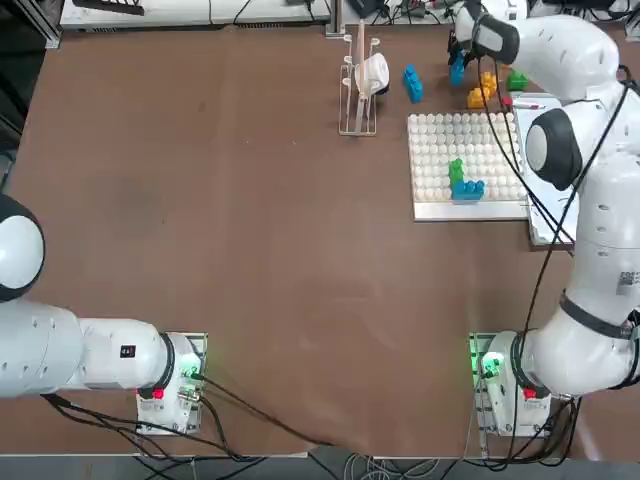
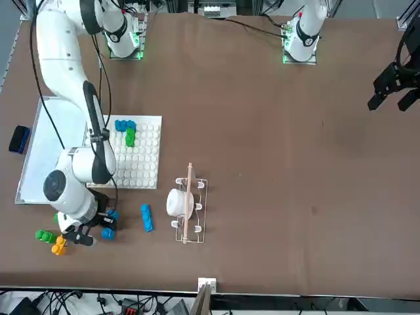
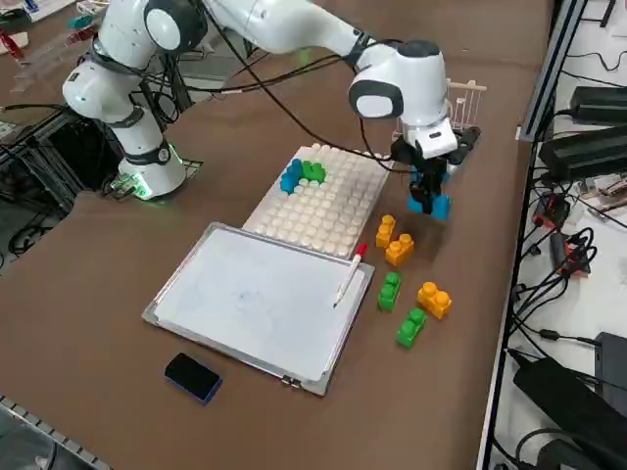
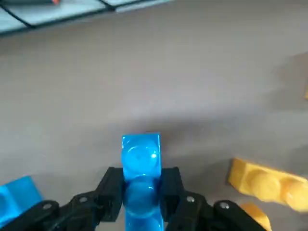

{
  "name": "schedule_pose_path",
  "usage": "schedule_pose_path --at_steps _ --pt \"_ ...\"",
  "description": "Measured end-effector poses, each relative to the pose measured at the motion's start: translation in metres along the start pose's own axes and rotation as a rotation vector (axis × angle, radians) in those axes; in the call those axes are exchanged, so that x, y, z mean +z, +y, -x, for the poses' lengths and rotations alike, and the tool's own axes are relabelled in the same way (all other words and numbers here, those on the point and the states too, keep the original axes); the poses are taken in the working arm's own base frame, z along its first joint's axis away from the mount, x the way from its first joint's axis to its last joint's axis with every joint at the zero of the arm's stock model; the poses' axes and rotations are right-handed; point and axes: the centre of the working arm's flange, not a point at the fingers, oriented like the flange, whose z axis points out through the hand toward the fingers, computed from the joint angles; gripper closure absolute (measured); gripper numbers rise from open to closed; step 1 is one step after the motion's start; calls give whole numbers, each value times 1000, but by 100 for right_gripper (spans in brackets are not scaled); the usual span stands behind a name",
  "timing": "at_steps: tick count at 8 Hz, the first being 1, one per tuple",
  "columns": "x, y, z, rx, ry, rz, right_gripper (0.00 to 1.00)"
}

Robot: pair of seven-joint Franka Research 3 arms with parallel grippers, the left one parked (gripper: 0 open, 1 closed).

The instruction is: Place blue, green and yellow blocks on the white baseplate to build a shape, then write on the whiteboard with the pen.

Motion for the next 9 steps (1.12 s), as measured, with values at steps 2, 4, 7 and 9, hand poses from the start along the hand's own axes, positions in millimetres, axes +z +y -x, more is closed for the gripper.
schedule_pose_path --at_steps 2,4,7,9 --pt "-41 2 7 175 -8 -7 58" --pt "-54 5 30 323 -31 26 58" --pt "-60 1 73 523 -38 120 58" --pt "-69 -5 104 686 -16 177 58"
